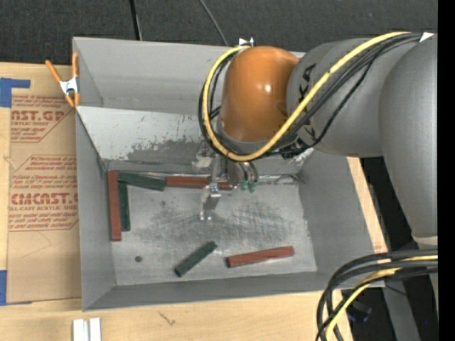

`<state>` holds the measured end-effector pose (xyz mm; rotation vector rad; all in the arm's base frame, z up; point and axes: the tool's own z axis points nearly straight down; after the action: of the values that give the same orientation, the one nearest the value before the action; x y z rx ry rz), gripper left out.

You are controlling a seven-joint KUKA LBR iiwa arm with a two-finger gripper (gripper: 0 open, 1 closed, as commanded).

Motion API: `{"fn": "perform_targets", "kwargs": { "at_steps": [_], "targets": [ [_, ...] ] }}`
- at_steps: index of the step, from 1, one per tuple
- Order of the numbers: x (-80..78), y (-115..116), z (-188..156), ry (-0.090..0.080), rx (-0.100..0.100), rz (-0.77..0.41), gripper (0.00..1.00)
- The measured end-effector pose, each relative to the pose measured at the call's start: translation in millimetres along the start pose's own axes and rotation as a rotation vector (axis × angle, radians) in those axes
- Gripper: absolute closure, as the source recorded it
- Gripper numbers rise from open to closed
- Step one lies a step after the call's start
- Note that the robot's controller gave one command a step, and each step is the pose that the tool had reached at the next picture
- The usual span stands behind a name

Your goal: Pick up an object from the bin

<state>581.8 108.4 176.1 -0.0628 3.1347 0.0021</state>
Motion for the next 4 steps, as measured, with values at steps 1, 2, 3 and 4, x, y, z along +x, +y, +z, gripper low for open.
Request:
{"fn": "perform_targets", "kwargs": {
  "at_steps": [1, 2, 3, 4],
  "targets": [
    [28.7, -1.0, 82.8, 0.002, 0.0, -0.051, 0.0],
    [38.3, -44.5, 97.4, -0.006, -0.006, -0.053, 0.0],
    [77.8, -19.6, 97.6, -0.011, 0.004, -0.191, 1.0],
    [77.6, -16.9, 98.4, -0.011, -0.001, -0.19, 0.0]
  ]
}}
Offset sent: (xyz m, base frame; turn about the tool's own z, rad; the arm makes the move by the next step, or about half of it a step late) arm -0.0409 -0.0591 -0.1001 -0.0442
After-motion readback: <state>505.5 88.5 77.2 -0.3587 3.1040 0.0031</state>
